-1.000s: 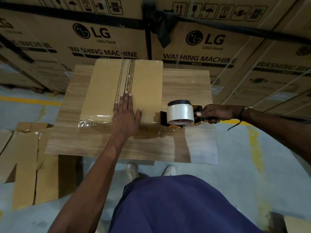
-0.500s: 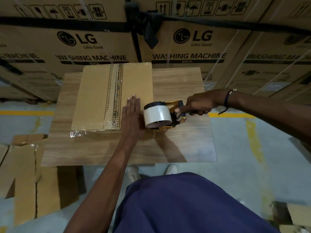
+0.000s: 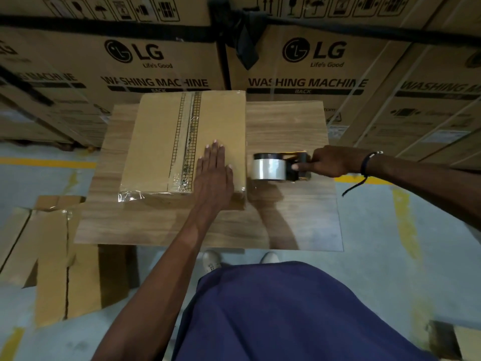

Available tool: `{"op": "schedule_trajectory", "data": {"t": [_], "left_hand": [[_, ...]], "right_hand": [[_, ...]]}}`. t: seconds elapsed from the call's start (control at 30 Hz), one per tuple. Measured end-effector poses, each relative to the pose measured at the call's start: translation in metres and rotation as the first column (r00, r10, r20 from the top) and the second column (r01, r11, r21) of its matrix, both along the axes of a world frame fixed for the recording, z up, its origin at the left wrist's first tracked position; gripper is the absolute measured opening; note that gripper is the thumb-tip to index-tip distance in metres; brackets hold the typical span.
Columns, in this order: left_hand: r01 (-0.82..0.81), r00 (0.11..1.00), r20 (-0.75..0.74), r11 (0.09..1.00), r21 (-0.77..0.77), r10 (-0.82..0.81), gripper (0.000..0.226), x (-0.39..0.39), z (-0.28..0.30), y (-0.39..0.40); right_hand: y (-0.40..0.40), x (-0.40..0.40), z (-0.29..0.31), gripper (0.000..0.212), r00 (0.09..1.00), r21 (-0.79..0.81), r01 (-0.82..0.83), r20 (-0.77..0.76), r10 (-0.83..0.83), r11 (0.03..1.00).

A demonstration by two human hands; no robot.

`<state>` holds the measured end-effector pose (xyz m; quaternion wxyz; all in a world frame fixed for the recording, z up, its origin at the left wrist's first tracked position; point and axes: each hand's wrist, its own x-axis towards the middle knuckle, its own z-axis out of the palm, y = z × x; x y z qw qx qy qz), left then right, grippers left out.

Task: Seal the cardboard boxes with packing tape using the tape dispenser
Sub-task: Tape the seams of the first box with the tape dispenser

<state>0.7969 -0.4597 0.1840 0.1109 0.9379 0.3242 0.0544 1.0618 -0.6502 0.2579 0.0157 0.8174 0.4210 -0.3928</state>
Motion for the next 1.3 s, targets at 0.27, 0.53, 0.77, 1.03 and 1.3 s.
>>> {"op": "schedule_trajectory", "data": {"t": [0.27,0.53,0.77,1.03,1.3], "left_hand": [[-0.017,0.999,0.029,1.0,0.012,0.017,0.063,0.004,0.001,-0.004],[-0.015,1.0,0.028,0.999,0.04,0.014,0.059,0.003,0.0,-0.004],[-0.028,0.999,0.022,0.999,0.041,0.027,0.056,0.004,0.002,-0.005],[-0.051,0.998,0.027,0.998,0.024,0.05,0.059,0.006,0.001,-0.006],[-0.014,1.0,-0.009,1.0,-0.022,0.013,0.064,0.003,0.0,0.004]], "right_hand": [[-0.05,0.006,-0.093,0.095,0.94,0.171,0.252,0.192,-0.283,0.953],[-0.051,-0.059,-0.169,0.055,0.823,0.372,0.42,0.228,-0.52,0.828],[-0.053,-0.079,-0.179,0.068,0.708,0.38,0.643,0.036,-0.705,0.665],[0.054,-0.153,-0.072,0.03,0.72,0.753,0.622,-0.44,-0.537,0.216],[0.121,-0.21,-0.068,0.049,0.404,0.41,0.903,-0.711,-0.575,0.128]]}}
